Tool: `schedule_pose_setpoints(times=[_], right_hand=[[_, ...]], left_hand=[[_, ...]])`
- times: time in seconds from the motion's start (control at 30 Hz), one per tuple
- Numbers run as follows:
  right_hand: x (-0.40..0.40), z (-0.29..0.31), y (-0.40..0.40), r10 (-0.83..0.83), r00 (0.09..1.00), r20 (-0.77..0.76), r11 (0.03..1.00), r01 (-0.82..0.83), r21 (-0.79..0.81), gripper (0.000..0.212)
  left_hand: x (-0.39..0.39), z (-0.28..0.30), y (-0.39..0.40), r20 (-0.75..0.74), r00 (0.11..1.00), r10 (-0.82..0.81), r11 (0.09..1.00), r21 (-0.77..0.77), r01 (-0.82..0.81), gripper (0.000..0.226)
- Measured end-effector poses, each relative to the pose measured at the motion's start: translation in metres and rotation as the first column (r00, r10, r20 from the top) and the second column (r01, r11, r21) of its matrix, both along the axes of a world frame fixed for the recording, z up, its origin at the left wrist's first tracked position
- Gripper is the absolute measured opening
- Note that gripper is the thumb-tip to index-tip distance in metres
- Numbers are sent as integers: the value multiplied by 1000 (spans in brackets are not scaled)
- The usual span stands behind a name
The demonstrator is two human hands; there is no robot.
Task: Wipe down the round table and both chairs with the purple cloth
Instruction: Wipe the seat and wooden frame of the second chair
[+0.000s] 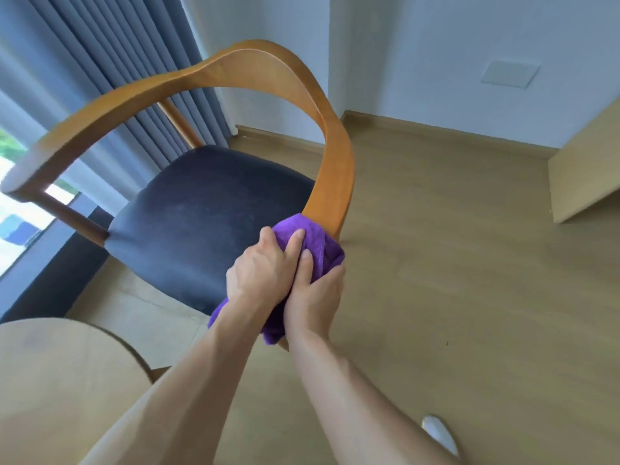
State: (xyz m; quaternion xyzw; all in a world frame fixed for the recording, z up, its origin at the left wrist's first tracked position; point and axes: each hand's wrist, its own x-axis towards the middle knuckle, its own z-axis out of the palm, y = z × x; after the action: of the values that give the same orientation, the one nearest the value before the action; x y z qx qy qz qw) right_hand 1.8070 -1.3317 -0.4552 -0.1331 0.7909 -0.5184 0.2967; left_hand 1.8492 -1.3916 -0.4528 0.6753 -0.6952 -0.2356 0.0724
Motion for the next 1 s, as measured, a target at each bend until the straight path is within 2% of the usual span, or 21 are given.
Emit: schedule_pose_setpoints(times=[0.13,0.27,0.4,0.53,0.8,1.0], right_hand=[[32,3,18,-12,1000,26,1000,12,20,42],[32,4,20,2,1000,16,999,-3,49,38],[13,2,12,42,999,35,999,-43,16,32],[-31,-1,-18,83,996,20,995,-84,48,33],[-143,-2,-108,311,946,-91,949,-303,86,40],[-220,2,-209,596,785,-172,799,-556,231,44]], left_hand=[[29,3,18,-25,999,-33,999,20,33,50],[32,5,21,-43,998,-51,999,13,51,46],[14,5,8,-9,998,-56,998,31,56,46],[-26,5,-22,-27,999,-42,998,55,43,48],[-122,3,-103,-129,982,136,989,77,-127,46],[-185,5,-188,-180,935,305,950,123,-287,45]])
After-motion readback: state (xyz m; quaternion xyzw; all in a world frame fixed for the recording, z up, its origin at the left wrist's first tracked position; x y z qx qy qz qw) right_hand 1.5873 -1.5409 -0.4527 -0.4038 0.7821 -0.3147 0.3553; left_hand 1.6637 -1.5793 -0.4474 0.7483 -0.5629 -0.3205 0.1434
